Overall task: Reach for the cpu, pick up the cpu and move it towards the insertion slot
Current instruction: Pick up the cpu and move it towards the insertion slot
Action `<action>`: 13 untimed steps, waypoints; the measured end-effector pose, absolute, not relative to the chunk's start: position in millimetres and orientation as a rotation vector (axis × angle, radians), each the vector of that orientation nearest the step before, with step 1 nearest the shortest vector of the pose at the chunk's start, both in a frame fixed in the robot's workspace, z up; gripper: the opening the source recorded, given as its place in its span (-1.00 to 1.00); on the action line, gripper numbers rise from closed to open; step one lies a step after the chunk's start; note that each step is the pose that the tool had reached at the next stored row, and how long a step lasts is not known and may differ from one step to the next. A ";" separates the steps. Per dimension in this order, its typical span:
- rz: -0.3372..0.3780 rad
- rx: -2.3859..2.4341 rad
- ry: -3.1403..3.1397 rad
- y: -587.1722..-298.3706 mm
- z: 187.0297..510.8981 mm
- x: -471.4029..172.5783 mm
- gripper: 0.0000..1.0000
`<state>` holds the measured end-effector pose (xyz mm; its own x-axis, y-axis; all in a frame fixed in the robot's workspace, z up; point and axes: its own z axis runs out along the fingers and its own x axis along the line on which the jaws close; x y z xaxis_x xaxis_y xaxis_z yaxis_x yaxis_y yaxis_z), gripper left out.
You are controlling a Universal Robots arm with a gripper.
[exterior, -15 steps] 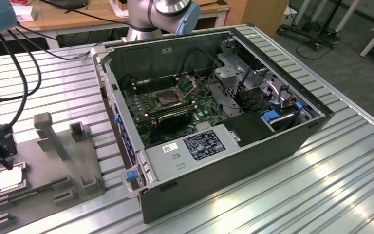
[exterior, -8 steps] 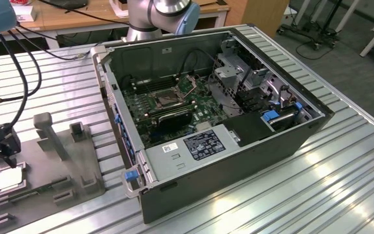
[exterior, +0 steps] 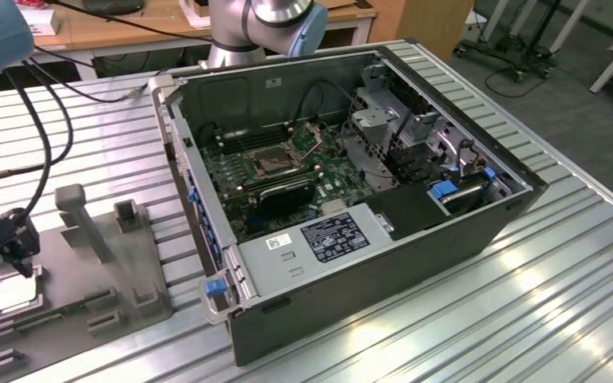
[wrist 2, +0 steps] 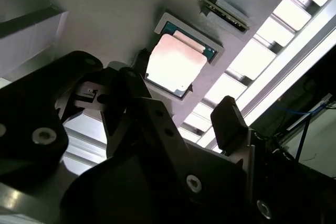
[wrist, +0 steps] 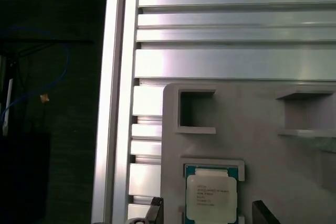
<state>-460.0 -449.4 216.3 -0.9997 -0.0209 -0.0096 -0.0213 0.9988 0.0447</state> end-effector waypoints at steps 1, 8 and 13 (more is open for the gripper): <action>0.070 -0.024 3.131 -449.5 214.4 -459.8 0.48; 0.073 0.022 3.131 -449.5 201.7 -456.9 0.48; 0.068 0.024 3.131 -449.4 196.4 -455.1 0.48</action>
